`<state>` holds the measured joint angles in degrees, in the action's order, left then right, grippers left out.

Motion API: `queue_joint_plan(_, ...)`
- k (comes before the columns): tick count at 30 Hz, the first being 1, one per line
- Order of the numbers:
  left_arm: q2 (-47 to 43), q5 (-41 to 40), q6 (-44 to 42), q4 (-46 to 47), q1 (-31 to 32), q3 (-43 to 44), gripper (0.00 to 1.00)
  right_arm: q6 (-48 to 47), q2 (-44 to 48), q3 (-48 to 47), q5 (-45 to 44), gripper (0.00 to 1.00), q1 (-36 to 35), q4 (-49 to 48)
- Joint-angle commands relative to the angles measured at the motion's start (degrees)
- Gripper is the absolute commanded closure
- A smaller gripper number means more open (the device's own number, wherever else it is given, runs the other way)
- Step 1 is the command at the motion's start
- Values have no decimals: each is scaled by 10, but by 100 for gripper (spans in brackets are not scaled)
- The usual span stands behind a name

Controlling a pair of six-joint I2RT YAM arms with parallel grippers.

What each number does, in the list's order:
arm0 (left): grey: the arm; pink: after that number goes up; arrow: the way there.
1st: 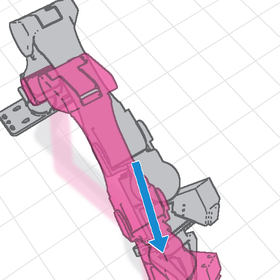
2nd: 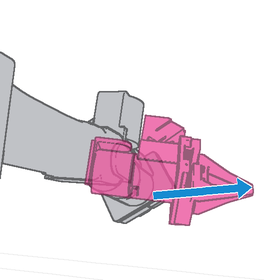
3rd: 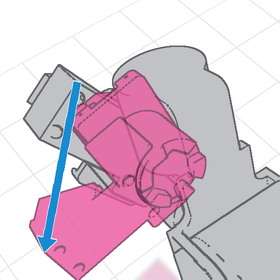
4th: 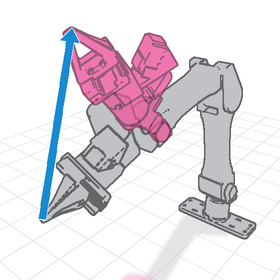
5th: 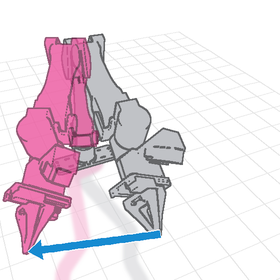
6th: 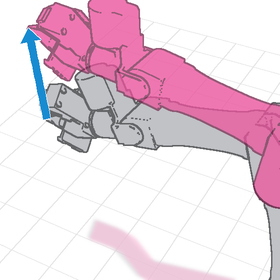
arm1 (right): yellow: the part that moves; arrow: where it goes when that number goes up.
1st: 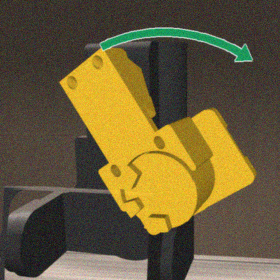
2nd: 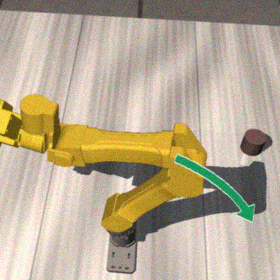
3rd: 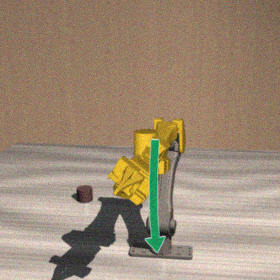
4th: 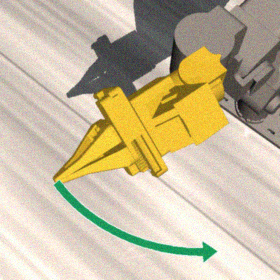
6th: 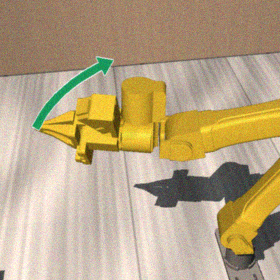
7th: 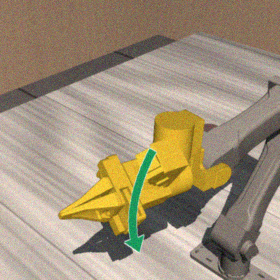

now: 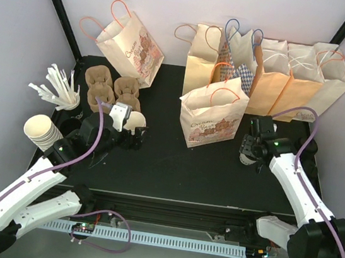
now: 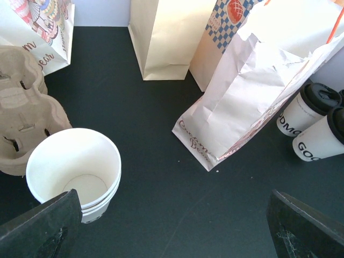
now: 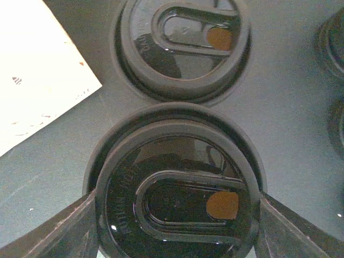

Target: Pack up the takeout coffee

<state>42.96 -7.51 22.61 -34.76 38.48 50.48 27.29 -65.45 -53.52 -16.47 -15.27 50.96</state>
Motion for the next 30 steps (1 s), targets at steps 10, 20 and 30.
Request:
queue_joint_plan(10, -5, 6, -1, -17, -5, -3, 3, -6, -36, -1, 17, 8, 4, -18)
queue_joint_plan(20, 32, 6, -12, -42, -35, 19, 2, -50, 11, -78, 61, 2, 3, 44)
queue_joint_plan(30, 165, 48, -14, -79, -201, 102, 1, -86, 104, -74, 303, 3, 1, 30)
